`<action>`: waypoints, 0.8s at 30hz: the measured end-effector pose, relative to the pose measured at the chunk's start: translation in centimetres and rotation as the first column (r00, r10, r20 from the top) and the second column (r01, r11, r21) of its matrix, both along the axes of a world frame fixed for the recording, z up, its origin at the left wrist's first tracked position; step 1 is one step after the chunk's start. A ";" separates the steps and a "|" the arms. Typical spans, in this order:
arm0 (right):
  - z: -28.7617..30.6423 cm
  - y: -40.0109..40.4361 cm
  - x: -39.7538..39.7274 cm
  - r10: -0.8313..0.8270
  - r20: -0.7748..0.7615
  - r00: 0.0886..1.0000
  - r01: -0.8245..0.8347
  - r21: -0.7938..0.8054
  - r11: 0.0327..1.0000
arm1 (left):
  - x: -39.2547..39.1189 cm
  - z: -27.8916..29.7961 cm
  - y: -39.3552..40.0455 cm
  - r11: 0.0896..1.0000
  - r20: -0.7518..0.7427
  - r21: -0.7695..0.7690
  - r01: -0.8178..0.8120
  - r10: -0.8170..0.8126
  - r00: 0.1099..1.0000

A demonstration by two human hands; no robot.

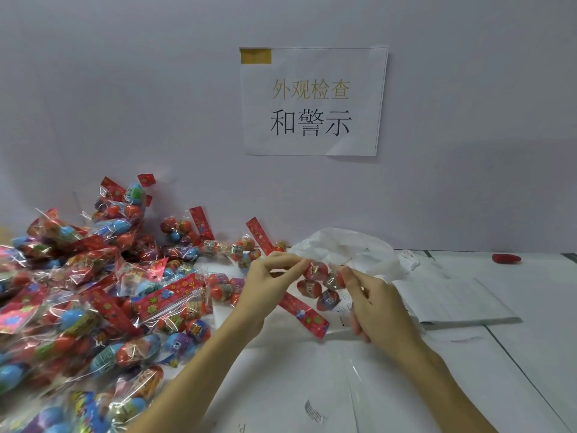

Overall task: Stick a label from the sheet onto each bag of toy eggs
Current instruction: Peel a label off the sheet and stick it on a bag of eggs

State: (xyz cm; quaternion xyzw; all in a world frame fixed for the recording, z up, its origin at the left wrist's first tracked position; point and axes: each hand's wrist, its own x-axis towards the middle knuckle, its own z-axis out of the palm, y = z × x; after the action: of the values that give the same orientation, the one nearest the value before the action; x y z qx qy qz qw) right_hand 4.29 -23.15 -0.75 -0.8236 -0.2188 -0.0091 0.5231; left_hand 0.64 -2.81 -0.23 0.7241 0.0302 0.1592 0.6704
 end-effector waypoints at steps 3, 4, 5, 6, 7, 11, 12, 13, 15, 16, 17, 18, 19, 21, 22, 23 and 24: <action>0.7 -0.1 -0.3 0.151 -0.138 0.979 -0.120 0.211 0.970 | 0.3 0.1 0.0 0.996 -0.019 -0.092 -0.023 0.021 1.000; 1.1 -0.2 -0.4 0.215 -0.153 0.964 -0.167 0.278 0.946 | 0.4 0.2 0.3 0.989 -0.018 -0.142 -0.032 0.030 0.999; 1.6 -0.3 -0.5 0.265 -0.147 0.953 -0.211 0.308 0.928 | 0.4 0.3 0.6 0.985 -0.022 -0.169 -0.048 0.045 0.999; 1.9 -0.5 -0.6 0.304 -0.134 0.943 -0.252 0.308 0.917 | 0.4 0.3 0.9 0.985 -0.038 -0.162 -0.061 0.055 0.998; 2.0 -0.7 -0.6 0.337 -0.130 0.932 -0.289 0.292 0.912 | 0.4 0.3 1.2 0.989 -0.071 -0.133 -0.066 0.057 0.996; 2.1 -1.2 -0.4 0.336 -0.116 0.935 -0.315 0.170 0.934 | 0.3 0.1 1.8 0.976 -0.278 -0.169 0.140 -0.184 0.943; 2.2 -1.2 -0.4 0.323 -0.092 0.942 -0.308 0.146 0.940 | 0.2 0.1 1.8 0.957 -0.272 -0.191 0.219 -0.266 0.925; 2.2 -1.3 -0.3 0.324 -0.072 0.943 -0.312 0.138 0.940 | 0.1 0.1 1.6 0.945 -0.249 -0.187 0.270 -0.311 0.917; 2.1 -1.5 -0.1 0.358 -0.103 0.928 -0.335 0.189 0.923 | -0.1 -0.1 1.3 0.944 -0.193 -0.188 0.270 -0.305 0.933; 2.0 -1.6 -0.1 0.362 -0.141 0.921 -0.328 0.218 0.919 | -0.1 -0.1 1.2 0.945 -0.167 -0.202 0.257 -0.292 0.942; 1.9 -1.5 0.0 0.342 -0.175 0.923 -0.297 0.240 0.924 | 0.0 0.0 1.0 0.944 -0.142 -0.219 0.247 -0.281 0.949; 1.8 -1.4 0.1 0.300 -0.197 0.934 -0.248 0.249 0.936 | 0.0 0.0 0.8 0.944 -0.119 -0.233 0.234 -0.267 0.956; 1.6 -1.1 0.1 0.258 -0.211 0.943 -0.199 0.262 0.944 | 0.0 0.0 0.7 0.948 -0.099 -0.243 0.208 -0.237 0.966; 1.3 -0.5 0.1 0.235 -0.274 0.933 -0.129 0.355 0.926 | 0.1 -0.1 0.3 0.963 -0.066 -0.245 0.115 -0.135 0.989; 1.2 -0.3 0.1 0.260 -0.316 0.912 -0.114 0.415 0.903 | 0.1 -0.2 0.0 0.969 -0.046 -0.241 0.060 -0.073 0.996; 1.1 0.0 0.1 0.297 -0.355 0.886 -0.105 0.471 0.876 | 0.2 -0.2 -0.2 0.972 -0.022 -0.234 0.009 -0.015 1.000; 1.0 0.2 0.0 0.338 -0.389 0.857 -0.096 0.524 0.846 | 0.2 -0.3 -0.5 0.973 0.003 -0.227 -0.028 0.030 1.000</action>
State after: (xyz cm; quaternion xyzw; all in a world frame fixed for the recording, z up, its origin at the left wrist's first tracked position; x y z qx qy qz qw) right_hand 4.29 -22.98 0.21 -0.6114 -0.1714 0.1959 0.7473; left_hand 0.85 -3.28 -0.51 0.6417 0.0568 0.1666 0.7465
